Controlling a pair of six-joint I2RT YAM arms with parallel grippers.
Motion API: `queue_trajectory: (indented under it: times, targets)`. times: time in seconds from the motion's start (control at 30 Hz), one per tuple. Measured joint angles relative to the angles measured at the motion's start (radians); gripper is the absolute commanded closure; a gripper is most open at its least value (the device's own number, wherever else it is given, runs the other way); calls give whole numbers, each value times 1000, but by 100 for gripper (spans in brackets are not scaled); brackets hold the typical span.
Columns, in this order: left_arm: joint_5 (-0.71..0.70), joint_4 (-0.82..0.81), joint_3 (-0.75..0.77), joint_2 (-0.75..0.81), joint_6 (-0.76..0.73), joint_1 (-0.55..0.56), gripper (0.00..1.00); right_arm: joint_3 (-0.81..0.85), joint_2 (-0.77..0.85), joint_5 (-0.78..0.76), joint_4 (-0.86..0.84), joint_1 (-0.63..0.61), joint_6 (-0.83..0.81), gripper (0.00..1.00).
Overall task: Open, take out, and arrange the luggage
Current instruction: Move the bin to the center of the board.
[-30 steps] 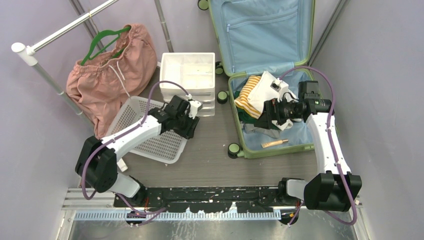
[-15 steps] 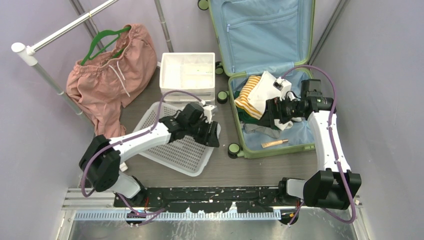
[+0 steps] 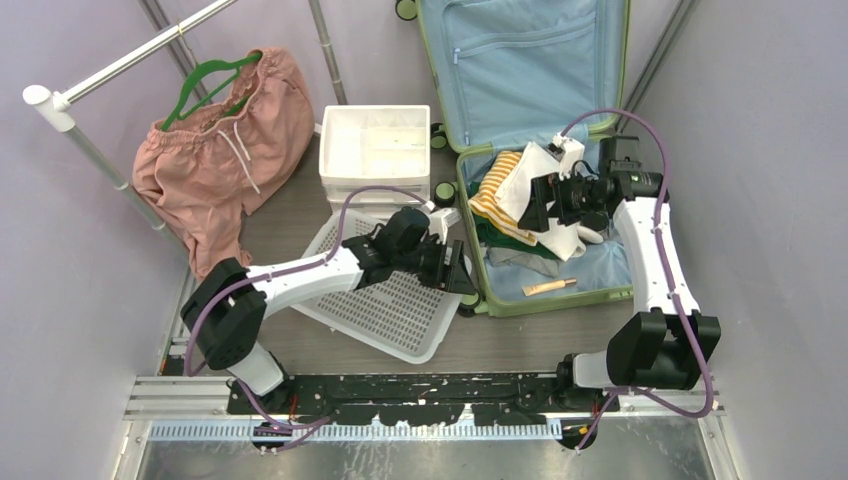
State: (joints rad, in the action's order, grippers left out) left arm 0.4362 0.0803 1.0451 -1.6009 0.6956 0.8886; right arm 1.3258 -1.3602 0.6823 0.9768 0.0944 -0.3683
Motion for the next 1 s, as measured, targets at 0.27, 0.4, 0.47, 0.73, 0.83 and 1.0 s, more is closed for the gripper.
queue_trajectory:
  times: [0.27,0.4,0.47,0.73,0.83,1.0]
  targets:
    - [0,5,0,33,-40,6,33,90,-85,-200,-93,-110,94,5]
    - [-24,59,0,133,-109,6,33,130,-151,-333,-130,-212,145,9]
    - [-41,75,0,195,-148,6,33,153,-190,-394,-143,-253,168,12]
    - [-137,103,-14,328,-211,6,32,253,-343,-603,-169,-331,253,28]
    - [-166,105,-45,355,-210,6,32,275,-378,-649,-171,-333,285,31]
    - [-192,111,-73,365,-210,6,32,307,-422,-686,-171,-340,328,32]
